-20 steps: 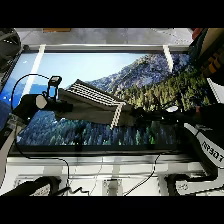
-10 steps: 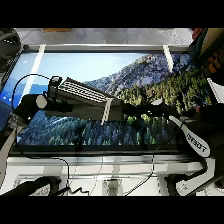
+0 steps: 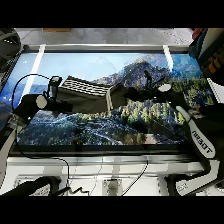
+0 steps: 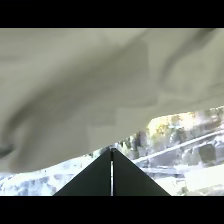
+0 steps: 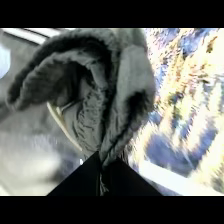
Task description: Fold the clothes and pants, and hang the long-sleeved shirts on hangers.
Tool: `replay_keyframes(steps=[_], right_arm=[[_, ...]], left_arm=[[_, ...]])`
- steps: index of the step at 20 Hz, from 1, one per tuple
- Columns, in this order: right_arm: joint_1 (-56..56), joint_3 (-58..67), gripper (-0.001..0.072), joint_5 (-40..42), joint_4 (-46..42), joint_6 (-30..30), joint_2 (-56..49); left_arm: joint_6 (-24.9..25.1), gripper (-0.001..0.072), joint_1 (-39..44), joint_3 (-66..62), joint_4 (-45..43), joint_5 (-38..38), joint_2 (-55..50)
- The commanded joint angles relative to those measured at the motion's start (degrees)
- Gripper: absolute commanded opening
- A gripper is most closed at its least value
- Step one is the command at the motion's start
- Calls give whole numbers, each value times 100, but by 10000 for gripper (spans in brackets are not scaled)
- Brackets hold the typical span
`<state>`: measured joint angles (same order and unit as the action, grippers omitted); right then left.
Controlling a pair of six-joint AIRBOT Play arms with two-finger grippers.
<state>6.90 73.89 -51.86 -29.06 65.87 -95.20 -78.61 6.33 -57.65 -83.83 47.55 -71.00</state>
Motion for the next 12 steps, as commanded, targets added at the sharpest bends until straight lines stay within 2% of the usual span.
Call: replay_keyframes(steps=[1, 3, 5, 8, 12], right_arm=[[-669, 109, 13, -1615, -448, 0, 363], [-1045, 109, 13, -1847, -380, 0, 702], [-1486, 111, 13, -1587, -378, 118, 1189], [-2437, 111, 13, -1257, -382, 767, 1982], [-4288, 111, 14, -1080, -398, 1873, 3049]], left_arm=[[2, 5, -2, 0, -22, -2, 0], [2, 5, 0, 0, -20, -24, 0], [2, 5, -2, 0, -17, -42, 0], [2, 5, 0, 0, -20, -42, 4], [2, 5, -2, 0, -17, -39, 4]])
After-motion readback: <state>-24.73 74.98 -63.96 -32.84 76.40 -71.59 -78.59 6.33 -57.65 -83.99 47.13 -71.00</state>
